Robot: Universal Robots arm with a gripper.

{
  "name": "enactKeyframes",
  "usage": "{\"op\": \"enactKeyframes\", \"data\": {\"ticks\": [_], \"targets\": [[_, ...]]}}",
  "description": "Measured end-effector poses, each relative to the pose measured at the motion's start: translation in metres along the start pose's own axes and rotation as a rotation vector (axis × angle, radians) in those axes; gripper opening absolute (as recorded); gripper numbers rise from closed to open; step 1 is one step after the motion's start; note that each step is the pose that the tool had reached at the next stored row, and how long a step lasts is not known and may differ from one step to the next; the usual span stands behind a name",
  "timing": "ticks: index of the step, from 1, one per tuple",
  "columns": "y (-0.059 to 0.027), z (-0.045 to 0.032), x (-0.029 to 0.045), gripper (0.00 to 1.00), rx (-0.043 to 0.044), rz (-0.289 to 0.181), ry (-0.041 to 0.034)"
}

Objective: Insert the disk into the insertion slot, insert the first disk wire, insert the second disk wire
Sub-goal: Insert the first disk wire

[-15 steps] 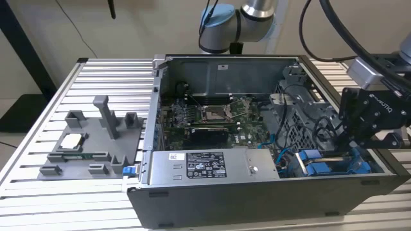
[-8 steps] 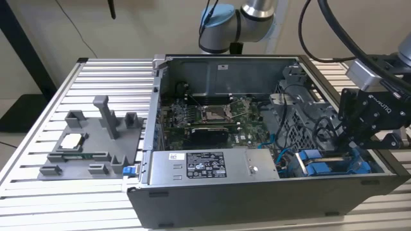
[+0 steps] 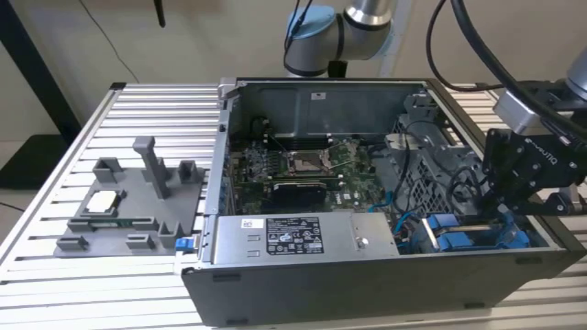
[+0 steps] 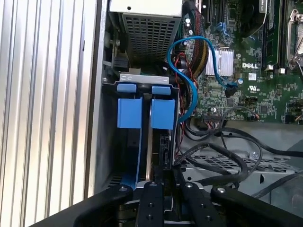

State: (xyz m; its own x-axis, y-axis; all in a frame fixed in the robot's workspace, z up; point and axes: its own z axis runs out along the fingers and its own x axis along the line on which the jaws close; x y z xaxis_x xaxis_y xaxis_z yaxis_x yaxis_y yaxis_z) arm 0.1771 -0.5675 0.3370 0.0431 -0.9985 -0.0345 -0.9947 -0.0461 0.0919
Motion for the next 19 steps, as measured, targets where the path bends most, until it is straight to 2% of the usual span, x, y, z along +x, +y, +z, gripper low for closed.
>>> {"op": "enactKeyframes", "data": {"ticks": [4,6,7,9,10,15,19], "targets": [[-0.0004,0.0035,0.0001,0.19,0.0005,0.000,0.0009],[-0.0006,0.0072,0.0002,0.19,0.0002,0.000,-0.0013],[-0.0007,0.0072,0.0002,0.26,0.0005,0.000,-0.0013],[-0.0007,0.0067,0.0002,0.26,0.0005,0.000,-0.0019],[-0.0005,0.0051,0.0001,0.33,0.0005,0.000,-0.0023],[0.0011,-0.0090,-0.0004,0.33,0.0010,0.000,-0.0075],[0.0027,-0.0248,-0.0009,0.33,0.0013,0.000,-0.0081]]}}
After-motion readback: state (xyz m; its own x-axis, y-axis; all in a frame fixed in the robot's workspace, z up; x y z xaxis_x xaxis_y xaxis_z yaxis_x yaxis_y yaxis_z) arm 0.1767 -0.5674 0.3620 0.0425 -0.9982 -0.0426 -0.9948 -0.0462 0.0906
